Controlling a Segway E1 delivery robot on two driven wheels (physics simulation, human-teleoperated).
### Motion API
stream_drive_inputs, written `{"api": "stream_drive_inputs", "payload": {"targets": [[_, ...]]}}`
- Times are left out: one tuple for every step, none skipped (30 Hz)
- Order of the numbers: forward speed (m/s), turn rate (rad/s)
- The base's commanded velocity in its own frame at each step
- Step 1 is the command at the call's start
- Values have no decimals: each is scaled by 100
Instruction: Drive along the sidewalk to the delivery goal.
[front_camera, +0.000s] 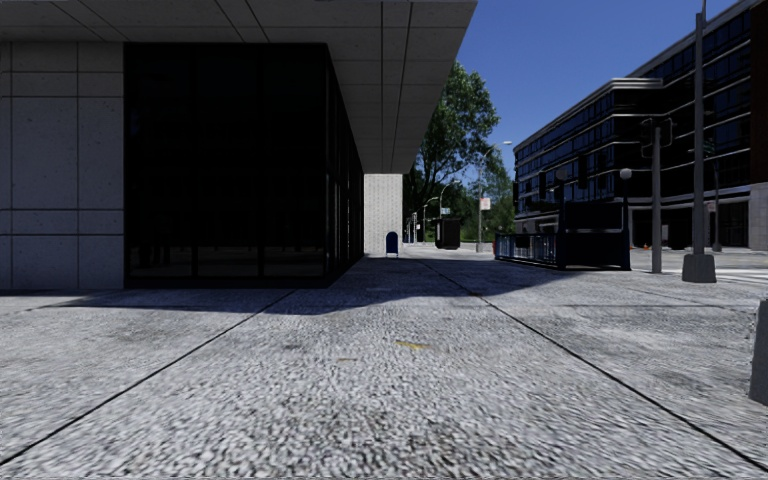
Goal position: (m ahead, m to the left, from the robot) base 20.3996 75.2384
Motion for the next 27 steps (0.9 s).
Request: {"api": "stream_drive_inputs", "payload": {"targets": [[111,10],[110,11],[108,11],[108,11],[108,11],[107,15],[107,17],[107,18],[107,18],[108,18],[108,18],[110,18],[112,19],[113,21],[113,23],[113,24],[113,27],[113,27],[113,29],[114,31],[117,33],[120,34],[122,35],[126,37],[130,38],[130,38],[134,40]]}}
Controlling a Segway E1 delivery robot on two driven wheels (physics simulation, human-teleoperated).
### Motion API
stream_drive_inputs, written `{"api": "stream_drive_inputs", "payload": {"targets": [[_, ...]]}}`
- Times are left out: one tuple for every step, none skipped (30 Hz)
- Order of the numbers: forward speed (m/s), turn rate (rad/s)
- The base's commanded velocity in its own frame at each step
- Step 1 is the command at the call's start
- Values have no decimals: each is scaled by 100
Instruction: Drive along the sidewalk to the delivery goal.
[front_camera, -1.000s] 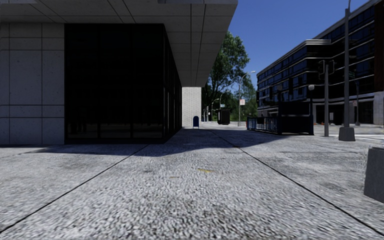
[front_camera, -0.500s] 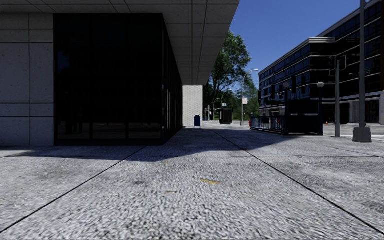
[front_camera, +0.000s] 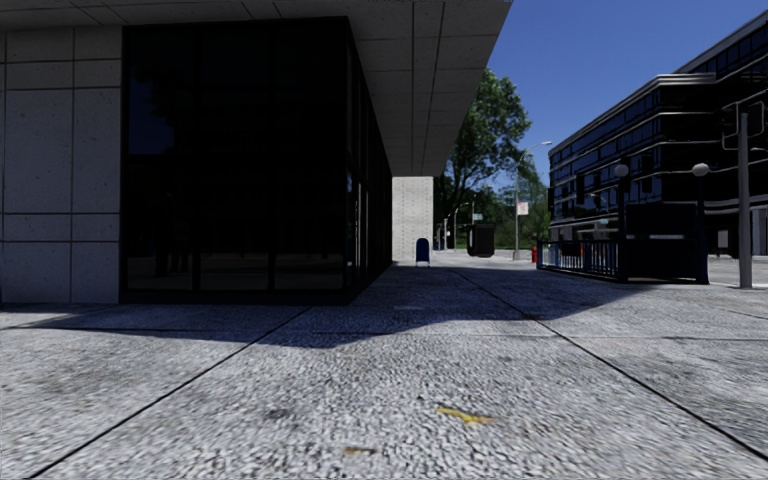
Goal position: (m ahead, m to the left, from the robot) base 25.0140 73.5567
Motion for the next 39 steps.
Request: {"api": "stream_drive_inputs", "payload": {"targets": [[135,42],[136,42],[137,43],[138,43],[138,43],[138,43],[138,43],[138,43],[138,43],[138,46],[138,48],[138,49],[138,50],[138,50],[138,50],[138,50],[138,50],[138,50],[138,50],[138,51],[138,52],[138,54],[138,54],[138,57],[138,57],[138,57],[138,57],[138,57],[138,57],[138,57],[138,57],[138,57],[138,57],[138,57],[138,57],[138,57],[138,57],[138,57],[138,57]]}}
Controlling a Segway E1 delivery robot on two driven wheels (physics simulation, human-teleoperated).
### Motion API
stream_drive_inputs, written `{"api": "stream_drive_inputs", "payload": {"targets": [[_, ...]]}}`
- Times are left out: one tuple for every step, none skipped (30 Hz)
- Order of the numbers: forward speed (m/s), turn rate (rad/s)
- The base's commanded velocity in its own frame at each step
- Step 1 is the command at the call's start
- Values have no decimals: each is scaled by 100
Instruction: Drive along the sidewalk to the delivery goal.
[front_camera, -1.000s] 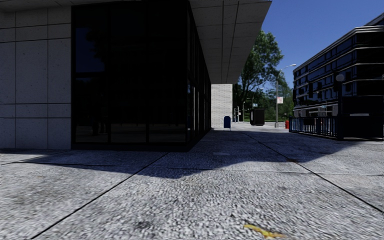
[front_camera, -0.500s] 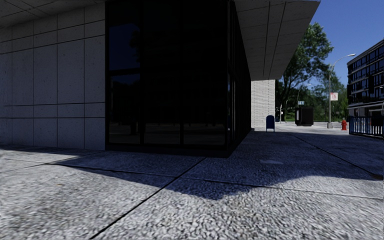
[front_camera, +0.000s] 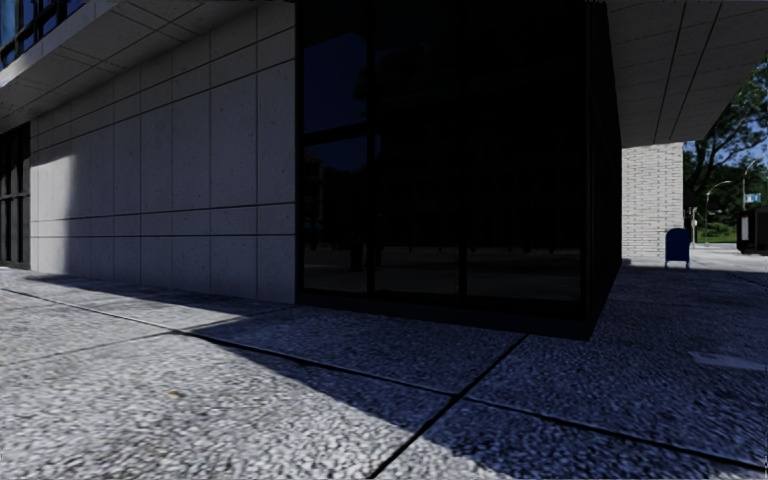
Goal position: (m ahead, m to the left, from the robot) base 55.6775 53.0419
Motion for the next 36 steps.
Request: {"api": "stream_drive_inputs", "payload": {"targets": [[138,57],[138,57],[138,57],[138,57],[138,57],[139,57],[139,57],[139,57],[139,57],[139,57],[139,57],[139,57],[139,57],[139,57],[139,57],[140,57],[140,57],[140,57],[140,57],[140,57],[141,57],[142,57],[142,57],[142,57],[142,57],[142,57],[143,57],[143,57],[143,57],[143,57],[143,57],[143,57],[143,57],[143,57],[143,57],[143,57]]}}
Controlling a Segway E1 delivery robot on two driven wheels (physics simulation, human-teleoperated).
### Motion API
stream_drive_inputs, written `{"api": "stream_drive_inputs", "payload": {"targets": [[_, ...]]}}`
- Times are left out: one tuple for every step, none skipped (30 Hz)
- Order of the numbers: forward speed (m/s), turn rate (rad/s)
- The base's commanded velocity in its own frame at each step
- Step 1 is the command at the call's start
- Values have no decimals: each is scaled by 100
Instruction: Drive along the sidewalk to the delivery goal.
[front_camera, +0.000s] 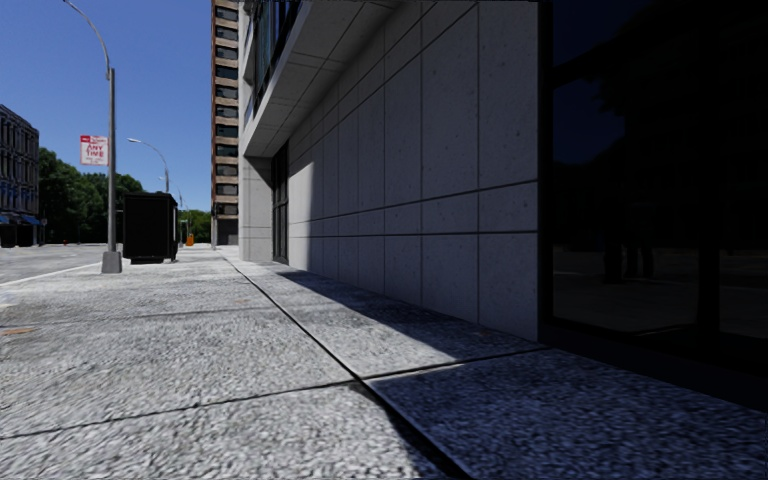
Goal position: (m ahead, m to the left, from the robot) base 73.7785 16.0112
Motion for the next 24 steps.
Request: {"api": "stream_drive_inputs", "payload": {"targets": [[143,57],[143,57],[143,57],[143,57],[143,57],[144,57],[144,57],[144,57],[145,57],[145,57],[145,57],[145,57],[145,57],[146,57],[146,57],[146,57],[146,57],[147,57],[147,57],[147,57],[147,57],[147,57],[147,53],[147,53]]}}
